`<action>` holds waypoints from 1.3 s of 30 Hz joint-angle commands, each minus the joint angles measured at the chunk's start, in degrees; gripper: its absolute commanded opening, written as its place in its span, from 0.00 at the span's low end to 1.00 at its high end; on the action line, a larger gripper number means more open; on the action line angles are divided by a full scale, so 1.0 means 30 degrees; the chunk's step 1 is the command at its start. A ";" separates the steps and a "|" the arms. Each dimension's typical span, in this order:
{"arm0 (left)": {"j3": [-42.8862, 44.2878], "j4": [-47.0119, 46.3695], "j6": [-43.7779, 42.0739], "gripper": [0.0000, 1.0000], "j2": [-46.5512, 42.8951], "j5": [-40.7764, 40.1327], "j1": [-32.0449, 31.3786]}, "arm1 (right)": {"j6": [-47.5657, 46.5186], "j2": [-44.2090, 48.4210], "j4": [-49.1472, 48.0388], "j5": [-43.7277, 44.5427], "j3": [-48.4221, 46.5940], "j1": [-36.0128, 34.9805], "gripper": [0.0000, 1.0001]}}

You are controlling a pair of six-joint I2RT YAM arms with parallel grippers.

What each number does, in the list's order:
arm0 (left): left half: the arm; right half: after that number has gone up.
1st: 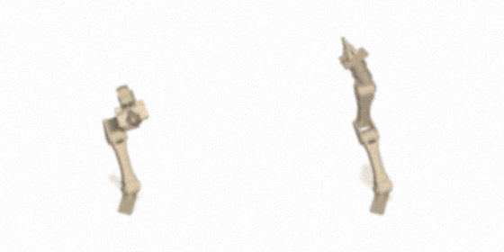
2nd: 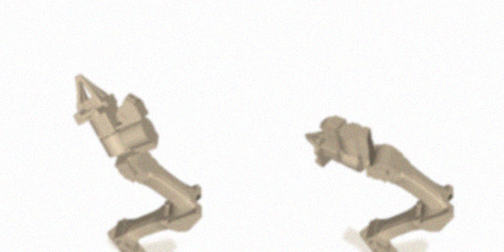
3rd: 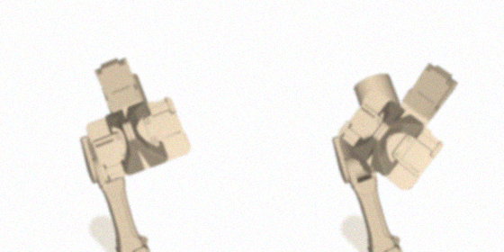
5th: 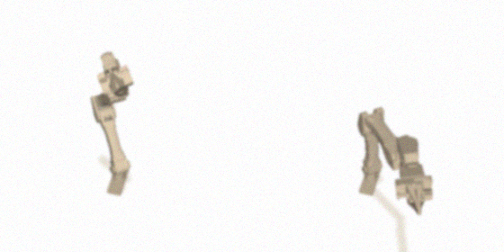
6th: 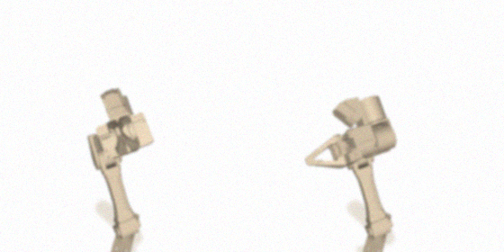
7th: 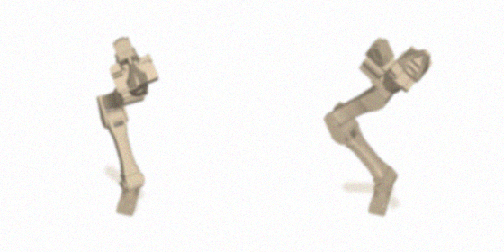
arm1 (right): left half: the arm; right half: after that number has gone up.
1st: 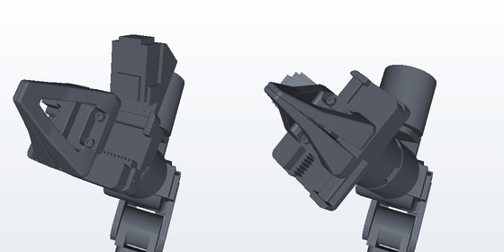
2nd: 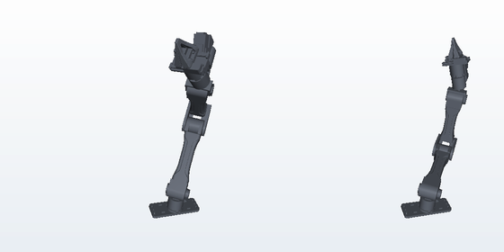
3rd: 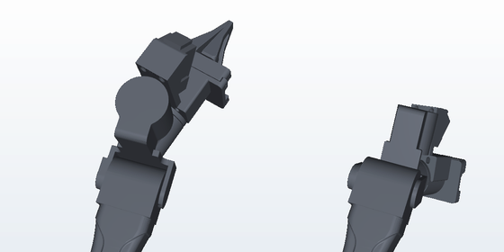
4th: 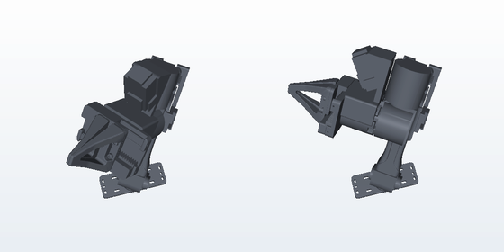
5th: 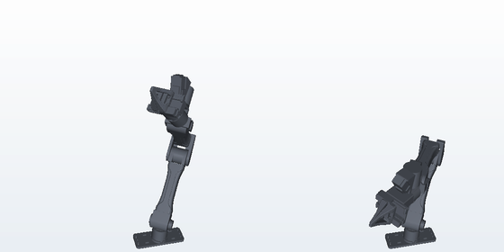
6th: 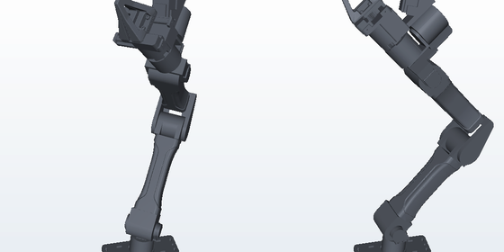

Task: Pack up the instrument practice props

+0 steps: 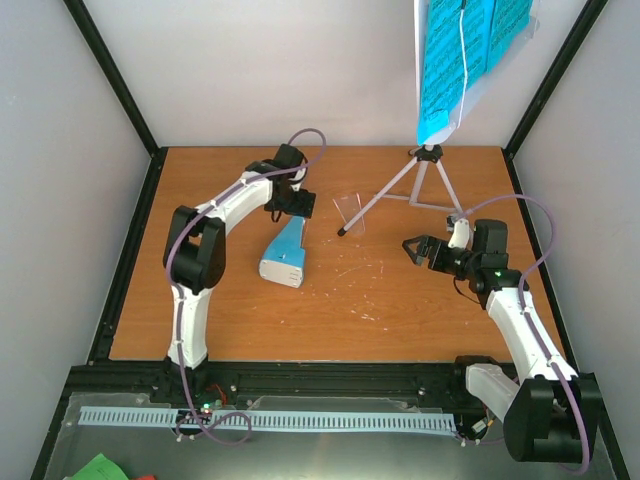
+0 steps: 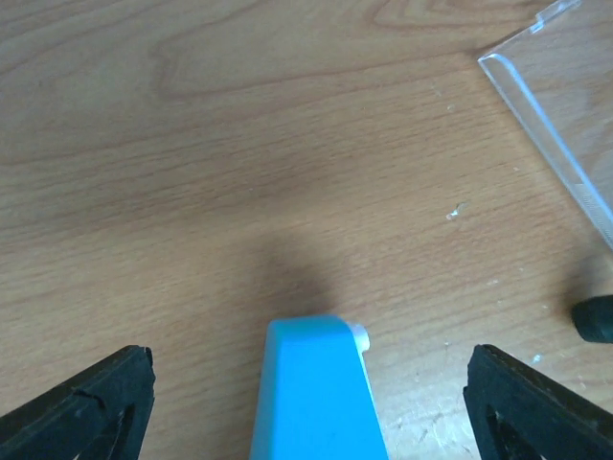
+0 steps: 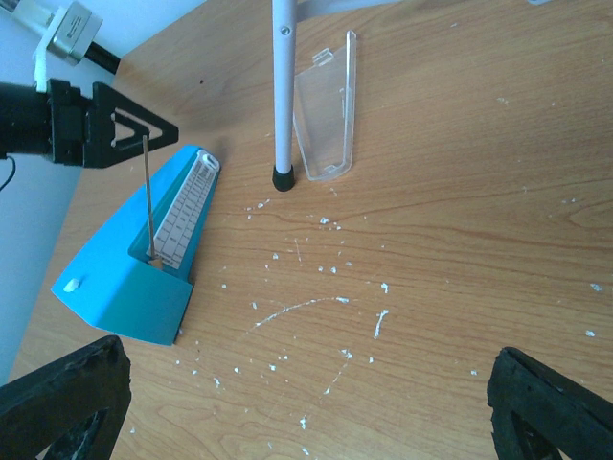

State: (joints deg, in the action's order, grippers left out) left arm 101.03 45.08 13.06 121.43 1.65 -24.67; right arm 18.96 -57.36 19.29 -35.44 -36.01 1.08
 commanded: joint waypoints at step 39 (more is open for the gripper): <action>-0.1997 -0.0027 -0.0913 0.32 -0.2025 -0.2771 -0.1603 | -0.0613 -0.0738 0.0066 -0.0423 -0.0029 -0.0068 1.00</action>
State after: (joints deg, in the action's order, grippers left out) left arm 98.72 49.52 8.93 123.44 -6.46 -29.32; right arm 17.78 -59.42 19.66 -36.05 -35.94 1.08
